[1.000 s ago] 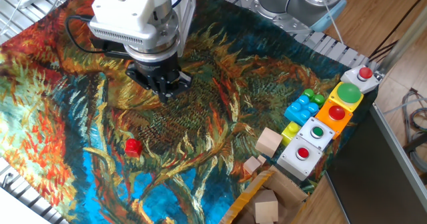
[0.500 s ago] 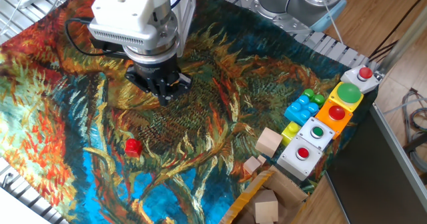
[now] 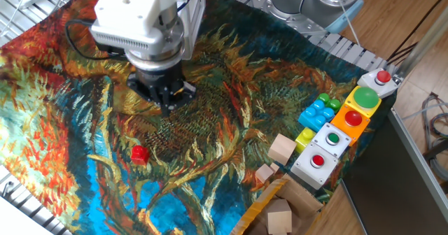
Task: Put things in the drawer
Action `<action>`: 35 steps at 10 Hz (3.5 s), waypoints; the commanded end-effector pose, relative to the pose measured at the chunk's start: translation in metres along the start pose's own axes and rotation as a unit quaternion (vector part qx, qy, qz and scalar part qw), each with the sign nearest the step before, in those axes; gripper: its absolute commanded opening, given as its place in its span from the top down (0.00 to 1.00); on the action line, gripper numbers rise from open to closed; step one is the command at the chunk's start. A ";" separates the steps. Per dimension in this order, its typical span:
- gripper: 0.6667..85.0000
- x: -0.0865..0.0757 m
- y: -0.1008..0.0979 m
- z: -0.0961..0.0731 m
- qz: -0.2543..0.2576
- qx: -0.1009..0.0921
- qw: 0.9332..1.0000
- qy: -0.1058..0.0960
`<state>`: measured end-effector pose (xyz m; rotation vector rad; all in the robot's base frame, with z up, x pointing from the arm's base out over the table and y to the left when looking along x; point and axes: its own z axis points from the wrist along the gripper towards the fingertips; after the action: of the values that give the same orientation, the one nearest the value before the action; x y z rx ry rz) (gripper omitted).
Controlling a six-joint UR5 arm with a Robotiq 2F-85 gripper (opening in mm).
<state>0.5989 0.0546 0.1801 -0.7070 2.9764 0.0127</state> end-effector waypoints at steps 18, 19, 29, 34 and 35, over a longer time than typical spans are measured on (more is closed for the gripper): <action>0.43 -0.057 -0.060 0.051 -0.030 0.020 0.999 0.019; 0.43 -0.055 -0.061 0.055 -0.025 0.019 0.999 0.020; 0.38 -0.027 -0.065 0.079 0.009 -0.013 1.000 -0.003; 0.35 -0.038 -0.066 0.082 0.003 -0.012 1.000 -0.011; 0.35 -0.037 -0.069 0.089 0.003 -0.010 1.000 -0.006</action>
<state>0.6652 0.0156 0.1019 -0.6866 2.9704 0.0591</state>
